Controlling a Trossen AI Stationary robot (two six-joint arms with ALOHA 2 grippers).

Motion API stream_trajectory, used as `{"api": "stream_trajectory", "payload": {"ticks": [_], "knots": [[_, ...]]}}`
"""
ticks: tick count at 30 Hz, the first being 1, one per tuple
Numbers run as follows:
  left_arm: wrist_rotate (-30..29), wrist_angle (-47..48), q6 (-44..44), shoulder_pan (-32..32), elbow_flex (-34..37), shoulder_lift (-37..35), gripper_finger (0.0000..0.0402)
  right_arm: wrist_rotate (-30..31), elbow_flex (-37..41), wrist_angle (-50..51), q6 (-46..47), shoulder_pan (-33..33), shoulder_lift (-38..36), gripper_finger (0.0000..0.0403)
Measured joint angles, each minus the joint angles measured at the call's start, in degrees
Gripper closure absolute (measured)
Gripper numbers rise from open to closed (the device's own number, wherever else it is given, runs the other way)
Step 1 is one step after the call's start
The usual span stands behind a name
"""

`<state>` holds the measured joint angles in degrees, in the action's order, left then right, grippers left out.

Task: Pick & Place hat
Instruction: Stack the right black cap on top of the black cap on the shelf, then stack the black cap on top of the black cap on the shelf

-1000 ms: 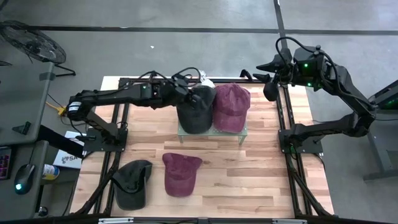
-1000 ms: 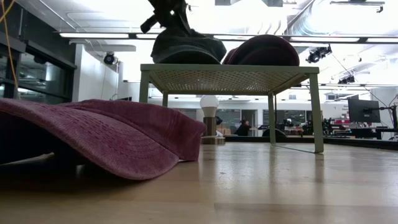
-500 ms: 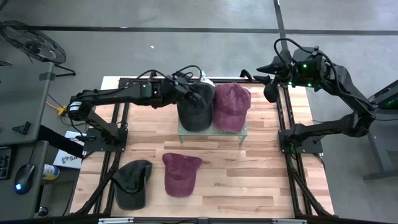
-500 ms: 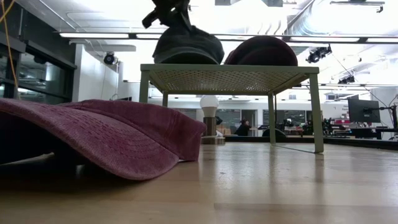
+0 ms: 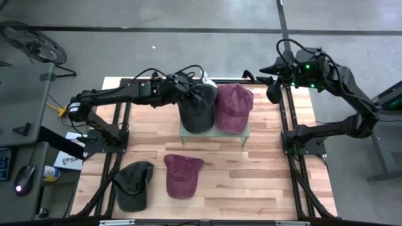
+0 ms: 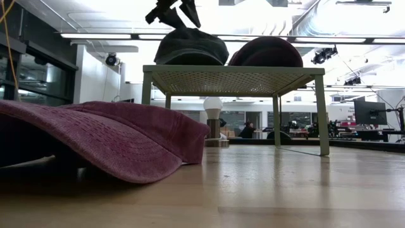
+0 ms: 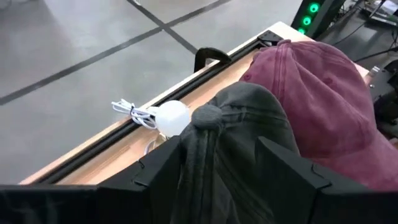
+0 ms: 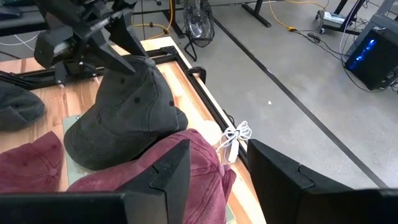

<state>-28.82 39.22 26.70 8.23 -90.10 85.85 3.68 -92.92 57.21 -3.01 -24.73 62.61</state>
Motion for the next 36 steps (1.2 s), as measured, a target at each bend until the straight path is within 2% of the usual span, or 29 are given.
{"api": "stream_trajectory", "payload": {"ticks": [14,19,22,25,29,36], "knots": [[-1.62,2.56,-8.89,-0.02,0.00,-6.50,0.0200,-1.61,0.00,0.56,0.24,0.02,0.00,0.0253],[1.00,9.34,-8.92,-0.02,0.00,-10.13,0.0200,-8.91,0.00,2.30,4.17,0.25,0.00,0.0252],[1.47,12.80,-9.36,-0.86,0.00,-12.71,0.0200,-12.13,0.00,3.71,8.45,3.11,0.00,0.0253],[1.29,15.78,-10.60,-2.38,0.00,-14.88,0.0200,-12.70,0.00,3.93,13.61,8.41,0.13,0.0252],[0.90,19.61,-12.20,-5.17,0.00,-17.28,0.0200,-8.43,0.00,4.39,22.24,17.96,1.19,0.0252],[1.40,24.66,-15.23,-8.67,0.02,-19.60,0.0200,7.48,0.05,4.73,34.78,34.25,6.48,0.0252]]}}
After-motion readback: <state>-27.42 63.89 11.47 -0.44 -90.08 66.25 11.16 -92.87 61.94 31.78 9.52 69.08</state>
